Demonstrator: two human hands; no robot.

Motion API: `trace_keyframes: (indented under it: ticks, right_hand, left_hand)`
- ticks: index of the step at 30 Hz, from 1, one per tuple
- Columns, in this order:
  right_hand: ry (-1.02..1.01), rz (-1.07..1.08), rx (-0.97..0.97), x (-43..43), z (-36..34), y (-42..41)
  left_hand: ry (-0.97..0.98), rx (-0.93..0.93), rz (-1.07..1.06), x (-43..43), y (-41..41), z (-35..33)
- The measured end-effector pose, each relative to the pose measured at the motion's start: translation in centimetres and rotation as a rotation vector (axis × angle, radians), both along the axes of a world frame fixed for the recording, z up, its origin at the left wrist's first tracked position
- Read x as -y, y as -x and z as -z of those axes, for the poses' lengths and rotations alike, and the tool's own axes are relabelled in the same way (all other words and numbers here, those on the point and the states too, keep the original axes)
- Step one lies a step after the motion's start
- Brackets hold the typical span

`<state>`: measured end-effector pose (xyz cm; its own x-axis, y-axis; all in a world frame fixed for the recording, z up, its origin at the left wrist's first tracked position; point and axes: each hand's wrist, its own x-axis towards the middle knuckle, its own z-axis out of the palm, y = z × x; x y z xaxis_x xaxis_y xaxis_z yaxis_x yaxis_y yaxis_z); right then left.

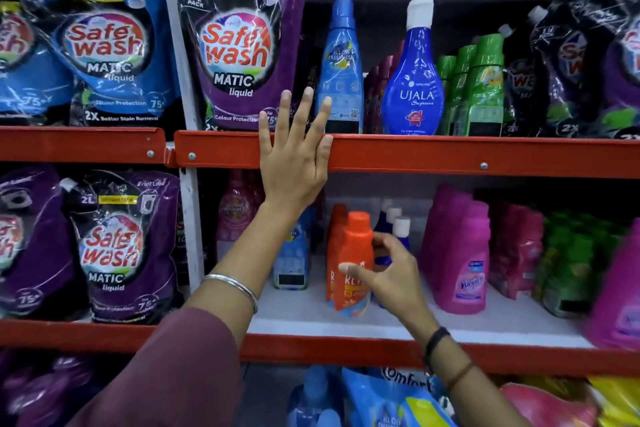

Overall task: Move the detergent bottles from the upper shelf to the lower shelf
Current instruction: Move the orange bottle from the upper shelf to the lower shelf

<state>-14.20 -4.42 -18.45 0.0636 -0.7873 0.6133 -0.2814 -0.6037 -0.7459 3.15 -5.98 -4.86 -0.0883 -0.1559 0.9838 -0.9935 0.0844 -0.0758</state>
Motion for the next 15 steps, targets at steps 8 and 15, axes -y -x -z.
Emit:
trace_keyframes:
  ticks: [8,15]
  right_hand:
    - [-0.094,0.01,-0.072,2.8,4.1,-1.8]
    - [-0.127,0.017,-0.078,3.9,5.1,-2.1]
  left_hand:
    - [0.055,0.013,-0.021,0.5,-0.3,0.0]
    - [0.073,0.02,-0.015,0.6,-0.3,0.0]
